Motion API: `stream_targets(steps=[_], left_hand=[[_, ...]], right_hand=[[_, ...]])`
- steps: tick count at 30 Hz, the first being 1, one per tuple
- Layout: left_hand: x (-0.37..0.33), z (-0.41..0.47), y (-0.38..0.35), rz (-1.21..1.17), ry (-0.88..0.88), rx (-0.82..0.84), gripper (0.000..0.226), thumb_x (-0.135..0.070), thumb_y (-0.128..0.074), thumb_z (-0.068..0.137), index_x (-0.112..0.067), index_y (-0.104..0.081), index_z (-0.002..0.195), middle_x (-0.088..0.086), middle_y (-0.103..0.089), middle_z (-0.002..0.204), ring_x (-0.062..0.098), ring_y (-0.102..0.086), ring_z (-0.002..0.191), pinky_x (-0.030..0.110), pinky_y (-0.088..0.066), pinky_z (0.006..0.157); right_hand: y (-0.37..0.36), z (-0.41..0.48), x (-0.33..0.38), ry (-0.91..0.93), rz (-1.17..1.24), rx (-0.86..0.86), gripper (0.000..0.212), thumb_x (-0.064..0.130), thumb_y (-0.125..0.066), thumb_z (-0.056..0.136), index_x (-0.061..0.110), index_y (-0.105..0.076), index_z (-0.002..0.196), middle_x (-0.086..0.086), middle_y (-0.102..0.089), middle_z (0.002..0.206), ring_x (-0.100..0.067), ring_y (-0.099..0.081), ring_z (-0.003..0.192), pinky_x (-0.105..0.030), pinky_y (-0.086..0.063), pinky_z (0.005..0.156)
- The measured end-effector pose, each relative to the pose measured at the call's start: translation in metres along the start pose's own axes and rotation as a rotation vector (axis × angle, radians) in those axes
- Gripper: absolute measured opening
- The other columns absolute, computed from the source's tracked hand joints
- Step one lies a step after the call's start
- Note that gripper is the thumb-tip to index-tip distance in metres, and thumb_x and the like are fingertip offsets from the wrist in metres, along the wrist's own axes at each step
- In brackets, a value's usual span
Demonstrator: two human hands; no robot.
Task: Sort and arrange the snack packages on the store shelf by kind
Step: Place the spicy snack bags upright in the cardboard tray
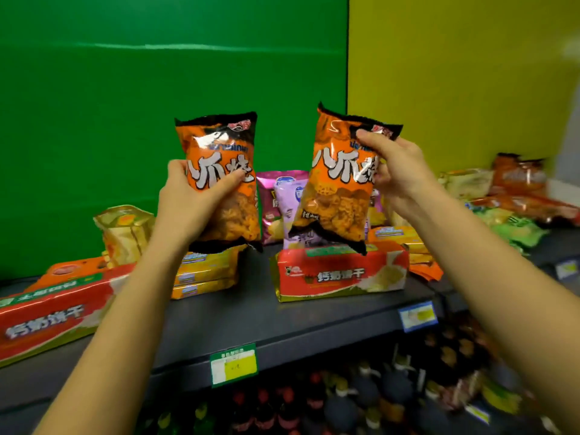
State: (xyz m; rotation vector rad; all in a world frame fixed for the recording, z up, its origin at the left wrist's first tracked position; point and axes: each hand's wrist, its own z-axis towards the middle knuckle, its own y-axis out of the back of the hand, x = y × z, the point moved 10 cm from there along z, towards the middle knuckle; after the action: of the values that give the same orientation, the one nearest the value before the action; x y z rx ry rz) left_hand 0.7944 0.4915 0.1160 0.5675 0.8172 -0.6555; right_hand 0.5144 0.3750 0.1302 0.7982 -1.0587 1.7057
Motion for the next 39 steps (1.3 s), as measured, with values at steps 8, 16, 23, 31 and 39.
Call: stream_targets(steps=[8,16,23,31,39], left_hand=[[-0.051,-0.047,-0.179,-0.117,-0.027,0.306,0.067,-0.056,-0.074,0.055,-0.019,-0.045,0.103,0.002,-0.064,0.108,0.021,-0.063,0.1,0.046,-0.05,0.09],[-0.126,-0.131,-0.353,-0.182,-0.059,0.521,0.053,-0.052,-0.077,0.063,-0.021,-0.051,0.098,-0.005,-0.064,0.102,0.017,-0.06,0.098,0.036,-0.048,0.09],[-0.16,-0.193,-0.465,-0.189,0.002,0.597,0.078,-0.06,-0.074,0.058,-0.018,-0.047,0.117,-0.001,-0.063,0.117,0.021,-0.06,0.105,0.042,-0.047,0.095],[-0.191,-0.206,-0.561,-0.134,0.029,0.576,0.08,-0.061,-0.07,0.064,-0.015,-0.044,0.123,0.002,-0.06,0.123,0.023,-0.059,0.11,0.044,-0.046,0.098],[-0.189,-0.187,-0.675,-0.152,0.067,0.504,0.088,-0.066,-0.068,0.051,-0.016,-0.042,0.118,0.002,-0.062,0.119,0.024,-0.061,0.105,0.045,-0.049,0.093]], right_hand=[[0.191,-0.052,0.028,-0.038,-0.1,-0.302,0.017,0.024,-0.067,0.08,0.017,-0.064,0.095,0.0,-0.07,0.084,-0.012,-0.065,0.069,-0.024,-0.05,0.062],[0.387,-0.107,0.069,-0.1,-0.158,-0.535,0.008,0.02,-0.068,0.08,0.014,-0.063,0.084,0.001,-0.073,0.065,-0.01,-0.068,0.053,-0.025,-0.057,0.054],[0.515,-0.118,0.098,-0.129,-0.228,-0.624,0.039,0.024,-0.068,0.079,0.005,-0.061,0.113,-0.009,-0.069,0.101,-0.02,-0.065,0.081,-0.038,-0.052,0.086],[0.598,-0.069,0.12,-0.118,-0.268,-0.596,0.024,0.024,-0.068,0.079,0.011,-0.062,0.098,-0.004,-0.068,0.09,-0.018,-0.065,0.079,-0.039,-0.052,0.086],[0.686,0.005,0.103,-0.106,-0.238,-0.551,0.019,0.024,-0.067,0.081,0.011,-0.062,0.094,-0.003,-0.068,0.087,-0.013,-0.065,0.07,-0.027,-0.051,0.061]])
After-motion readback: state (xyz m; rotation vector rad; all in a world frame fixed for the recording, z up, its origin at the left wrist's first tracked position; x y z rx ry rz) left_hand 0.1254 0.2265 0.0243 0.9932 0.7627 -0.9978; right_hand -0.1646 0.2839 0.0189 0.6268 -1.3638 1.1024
